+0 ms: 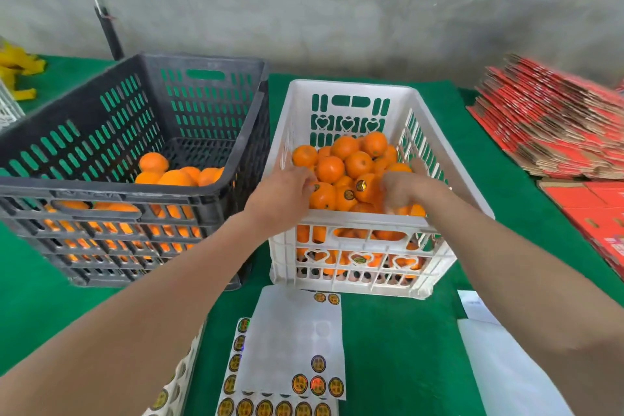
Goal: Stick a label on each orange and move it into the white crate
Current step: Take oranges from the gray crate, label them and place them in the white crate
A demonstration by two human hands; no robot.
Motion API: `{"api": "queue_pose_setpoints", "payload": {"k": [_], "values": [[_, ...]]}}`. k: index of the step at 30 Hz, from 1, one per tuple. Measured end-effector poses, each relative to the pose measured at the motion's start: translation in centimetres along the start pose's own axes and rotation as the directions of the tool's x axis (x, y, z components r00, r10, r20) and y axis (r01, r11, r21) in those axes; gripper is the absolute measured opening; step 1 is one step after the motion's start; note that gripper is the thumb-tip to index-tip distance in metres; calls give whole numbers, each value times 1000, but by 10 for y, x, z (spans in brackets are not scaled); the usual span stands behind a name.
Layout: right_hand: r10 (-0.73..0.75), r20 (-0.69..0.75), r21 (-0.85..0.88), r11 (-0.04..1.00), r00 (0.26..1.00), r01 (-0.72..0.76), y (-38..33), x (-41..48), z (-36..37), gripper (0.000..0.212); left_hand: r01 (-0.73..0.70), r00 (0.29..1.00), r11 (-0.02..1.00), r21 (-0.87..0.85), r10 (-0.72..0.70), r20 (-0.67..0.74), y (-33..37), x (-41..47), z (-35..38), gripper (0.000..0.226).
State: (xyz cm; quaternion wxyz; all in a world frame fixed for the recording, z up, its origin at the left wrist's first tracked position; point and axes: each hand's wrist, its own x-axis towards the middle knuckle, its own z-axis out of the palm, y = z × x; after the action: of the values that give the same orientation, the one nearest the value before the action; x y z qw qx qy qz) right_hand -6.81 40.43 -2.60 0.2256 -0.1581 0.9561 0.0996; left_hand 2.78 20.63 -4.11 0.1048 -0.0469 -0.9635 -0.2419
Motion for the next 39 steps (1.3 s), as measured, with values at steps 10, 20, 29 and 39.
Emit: {"api": "queue_pose_setpoints", "payload": {"k": [10, 20, 29, 39], "values": [[72, -204, -46, 995, 976, -83, -2, -1, -6, 52, -196, 981, 980, -26, 196, -18, 17, -28, -32, 26], [-300, -816, 211, 641, 494, 738, -208, -41, -54, 26, 257, 966, 949, 185, -253, -42, -112, 16, -155, 31], [-222, -727, 327, 721, 650, 611, -226, -15, -44, 43, 179, 548, 884, 432, -454, 702, -157, 41, -109, 43], [-145, -787, 450, 530, 600, 718, -220, -18, -38, 42, 375, 892, 696, -612, -91, 444, -164, 22, -169, 61]]}}
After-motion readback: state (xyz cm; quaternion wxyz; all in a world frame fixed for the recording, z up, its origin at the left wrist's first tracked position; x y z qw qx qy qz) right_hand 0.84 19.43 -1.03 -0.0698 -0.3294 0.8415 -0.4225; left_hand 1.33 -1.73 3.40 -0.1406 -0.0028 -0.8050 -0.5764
